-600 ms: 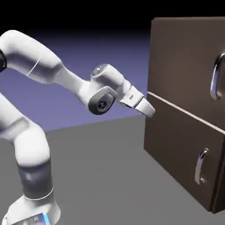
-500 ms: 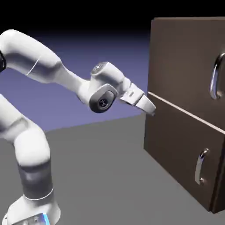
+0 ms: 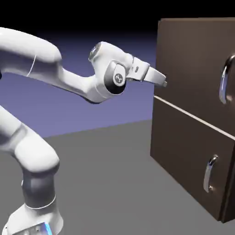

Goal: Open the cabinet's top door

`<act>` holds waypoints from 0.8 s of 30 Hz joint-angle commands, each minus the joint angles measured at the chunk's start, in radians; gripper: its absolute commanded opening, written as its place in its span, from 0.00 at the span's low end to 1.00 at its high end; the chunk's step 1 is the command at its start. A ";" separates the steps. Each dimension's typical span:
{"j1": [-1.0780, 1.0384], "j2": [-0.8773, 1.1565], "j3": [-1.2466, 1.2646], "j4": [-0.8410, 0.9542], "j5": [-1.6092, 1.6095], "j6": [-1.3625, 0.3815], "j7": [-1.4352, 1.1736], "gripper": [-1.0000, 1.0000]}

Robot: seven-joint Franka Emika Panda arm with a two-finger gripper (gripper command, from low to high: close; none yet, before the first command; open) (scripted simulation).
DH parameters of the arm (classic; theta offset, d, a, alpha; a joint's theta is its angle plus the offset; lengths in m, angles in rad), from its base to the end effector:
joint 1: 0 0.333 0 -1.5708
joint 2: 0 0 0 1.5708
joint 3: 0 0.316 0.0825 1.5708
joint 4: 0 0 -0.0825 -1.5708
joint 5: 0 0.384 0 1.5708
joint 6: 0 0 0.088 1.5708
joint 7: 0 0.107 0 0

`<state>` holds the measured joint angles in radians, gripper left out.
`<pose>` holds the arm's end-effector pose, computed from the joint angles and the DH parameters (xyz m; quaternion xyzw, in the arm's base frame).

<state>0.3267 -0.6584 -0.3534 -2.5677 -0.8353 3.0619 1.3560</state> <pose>0.3937 0.0211 0.5909 -0.7957 0.2704 -0.4987 0.2122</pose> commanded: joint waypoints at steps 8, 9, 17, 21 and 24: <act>0.131 -0.037 -0.147 0.101 -0.348 0.010 0.256 0.50; 0.147 -0.041 -0.166 0.114 -0.391 0.012 0.288 0.50; 0.279 -0.078 -0.313 0.214 -0.739 0.022 0.544 0.50; 0.344 -0.097 -0.386 0.265 -0.913 0.027 0.672 0.50; 0.393 -0.110 -0.442 0.303 -1.044 0.031 0.768 0.50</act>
<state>0.7198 -0.7689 -0.7951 -2.2649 -1.8790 3.0931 2.1244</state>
